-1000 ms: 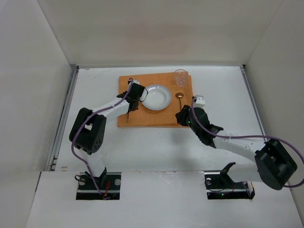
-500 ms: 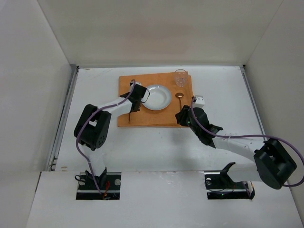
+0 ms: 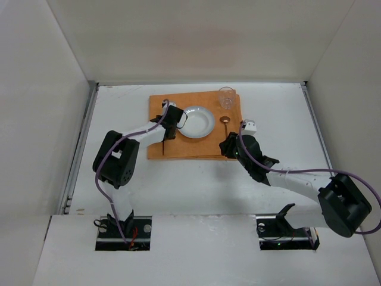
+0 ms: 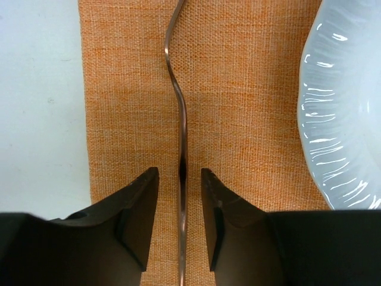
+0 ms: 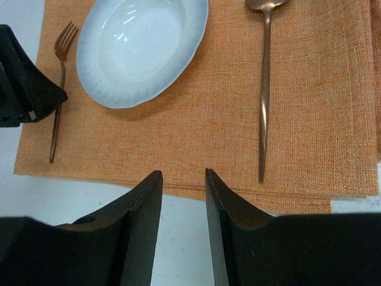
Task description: Set the dinner table for one person
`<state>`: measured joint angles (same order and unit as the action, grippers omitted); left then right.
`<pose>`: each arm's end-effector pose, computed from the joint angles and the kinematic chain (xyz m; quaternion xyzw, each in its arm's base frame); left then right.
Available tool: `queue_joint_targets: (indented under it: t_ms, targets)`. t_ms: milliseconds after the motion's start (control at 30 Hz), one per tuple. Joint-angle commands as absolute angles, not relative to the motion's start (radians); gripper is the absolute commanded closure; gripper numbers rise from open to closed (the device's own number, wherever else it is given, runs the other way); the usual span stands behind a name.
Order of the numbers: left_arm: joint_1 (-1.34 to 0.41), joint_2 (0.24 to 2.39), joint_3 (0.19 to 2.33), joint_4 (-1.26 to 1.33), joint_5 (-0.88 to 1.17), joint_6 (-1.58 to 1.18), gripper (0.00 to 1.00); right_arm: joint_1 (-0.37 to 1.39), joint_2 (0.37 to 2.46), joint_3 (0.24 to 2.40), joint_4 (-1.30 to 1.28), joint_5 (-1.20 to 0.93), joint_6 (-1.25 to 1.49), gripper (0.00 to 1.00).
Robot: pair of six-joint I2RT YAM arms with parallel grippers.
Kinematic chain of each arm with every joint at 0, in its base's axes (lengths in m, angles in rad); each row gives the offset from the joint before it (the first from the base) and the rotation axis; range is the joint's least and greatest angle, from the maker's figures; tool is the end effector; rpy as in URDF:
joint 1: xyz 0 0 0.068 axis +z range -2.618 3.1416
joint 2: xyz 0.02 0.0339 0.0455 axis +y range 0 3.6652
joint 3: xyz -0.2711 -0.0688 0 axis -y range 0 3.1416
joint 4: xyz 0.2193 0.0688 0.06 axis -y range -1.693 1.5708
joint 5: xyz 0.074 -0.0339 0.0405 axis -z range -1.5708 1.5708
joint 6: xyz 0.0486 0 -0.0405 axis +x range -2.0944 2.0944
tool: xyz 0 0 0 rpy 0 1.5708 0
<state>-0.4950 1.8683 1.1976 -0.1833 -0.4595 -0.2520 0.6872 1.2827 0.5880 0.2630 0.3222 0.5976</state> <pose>0.3497 -0.1643 0.1948 0.0312 0.9148 0.0739 0.3958 0.2099 0.1524 0.2289 0.0492 0.8343 0.2107 0.5071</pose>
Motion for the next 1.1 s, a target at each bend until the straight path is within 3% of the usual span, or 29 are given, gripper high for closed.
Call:
queue_joint_targets:
  t_ms: [0, 133, 367, 467, 600, 700, 867, 1067]
  targets:
    - [-0.512, 1.758, 1.184, -0.183, -0.498, -0.267, 0.64, 0.685, 1.276, 0.597, 0.321, 0.334, 0.589, 0.59]
    - [-0.531, 1.613, 1.126, -0.158, -0.548, -0.305, 0.55, 0.685, 1.258, 0.589, 0.321, 0.350, 0.587, 0.58]
    - [-0.504, 1.281, 0.887, -0.054, -0.583, -0.443, 0.49, 0.668, 1.187, 0.546, 0.334, 0.428, 0.601, 0.59]
    - [-0.447, 1.140, 0.769, -0.057, -0.589, -0.518, 0.47, 0.650, 1.143, 0.517, 0.345, 0.446, 0.626, 0.67]
    - [-0.332, 0.965, 0.606, -0.106, -0.581, -0.645, 0.45, 0.604, 1.080, 0.470, 0.367, 0.463, 0.667, 0.84]
    - [-0.265, 0.858, 0.508, -0.159, -0.589, -0.709, 0.45, 0.546, 1.022, 0.436, 0.353, 0.471, 0.712, 0.87]
    - [-0.199, 0.758, 0.399, -0.227, -0.588, -0.808, 0.43, 0.426, 0.954, 0.370, 0.348, 0.451, 0.810, 0.72]
    - [-0.171, 0.799, 0.388, -0.265, -0.586, -0.871, 0.41, 0.392, 0.960, 0.347, 0.374, 0.436, 0.839, 0.57]
